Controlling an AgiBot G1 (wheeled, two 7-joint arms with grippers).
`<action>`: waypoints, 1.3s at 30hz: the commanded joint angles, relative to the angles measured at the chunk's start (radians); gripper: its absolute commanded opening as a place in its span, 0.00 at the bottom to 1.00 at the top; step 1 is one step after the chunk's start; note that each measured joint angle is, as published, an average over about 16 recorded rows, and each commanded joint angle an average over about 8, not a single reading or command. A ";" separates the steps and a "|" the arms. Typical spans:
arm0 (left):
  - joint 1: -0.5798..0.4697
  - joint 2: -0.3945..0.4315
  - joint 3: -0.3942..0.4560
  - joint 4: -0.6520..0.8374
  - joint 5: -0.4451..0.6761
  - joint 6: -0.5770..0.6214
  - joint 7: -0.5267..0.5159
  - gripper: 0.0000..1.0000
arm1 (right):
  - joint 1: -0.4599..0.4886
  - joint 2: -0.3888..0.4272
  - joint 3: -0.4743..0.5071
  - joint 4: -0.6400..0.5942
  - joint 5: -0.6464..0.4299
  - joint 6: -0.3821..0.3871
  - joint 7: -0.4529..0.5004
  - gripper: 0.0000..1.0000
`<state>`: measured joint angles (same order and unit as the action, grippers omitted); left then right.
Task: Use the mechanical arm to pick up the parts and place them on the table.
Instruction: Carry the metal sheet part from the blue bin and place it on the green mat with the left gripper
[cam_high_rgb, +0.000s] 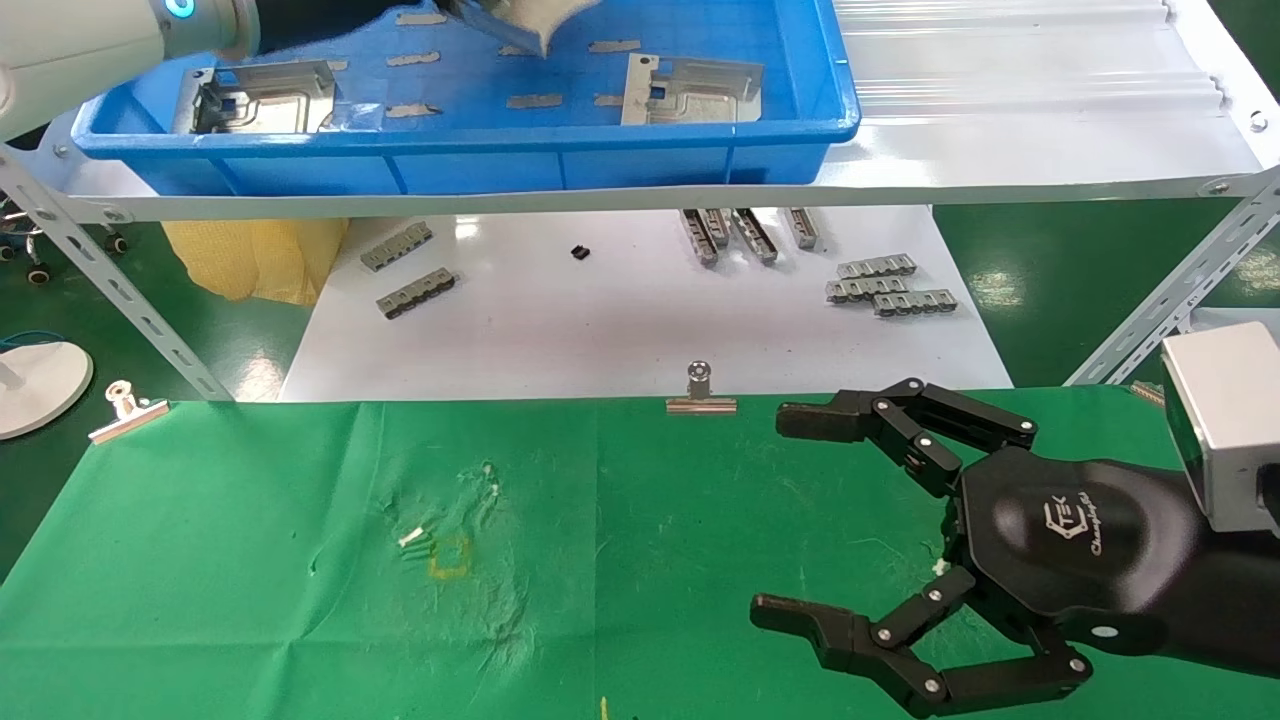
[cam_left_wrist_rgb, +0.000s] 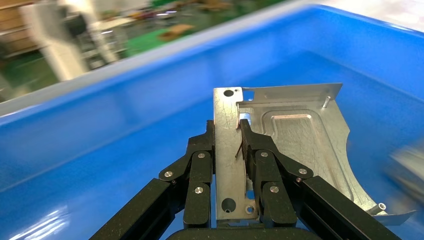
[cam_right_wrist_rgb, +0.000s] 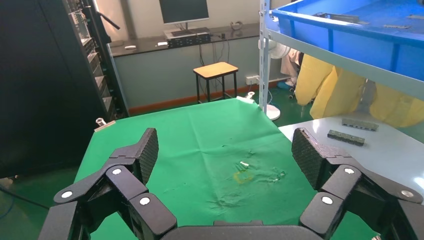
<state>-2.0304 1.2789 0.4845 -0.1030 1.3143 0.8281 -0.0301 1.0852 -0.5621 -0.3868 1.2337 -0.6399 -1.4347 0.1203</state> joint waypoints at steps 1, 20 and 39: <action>-0.002 -0.014 -0.002 -0.013 -0.005 0.068 0.031 0.00 | 0.000 0.000 0.000 0.000 0.000 0.000 0.000 1.00; -0.016 -0.188 0.022 -0.071 -0.016 0.738 0.375 0.00 | 0.000 0.000 0.000 0.000 0.000 0.000 0.000 1.00; 0.175 -0.194 0.275 -0.095 0.149 0.744 0.692 0.00 | 0.000 0.000 0.000 0.000 0.000 0.000 0.000 1.00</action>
<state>-1.8623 1.0867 0.7520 -0.1907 1.4582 1.5714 0.6481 1.0852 -0.5620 -0.3869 1.2337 -0.6399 -1.4347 0.1203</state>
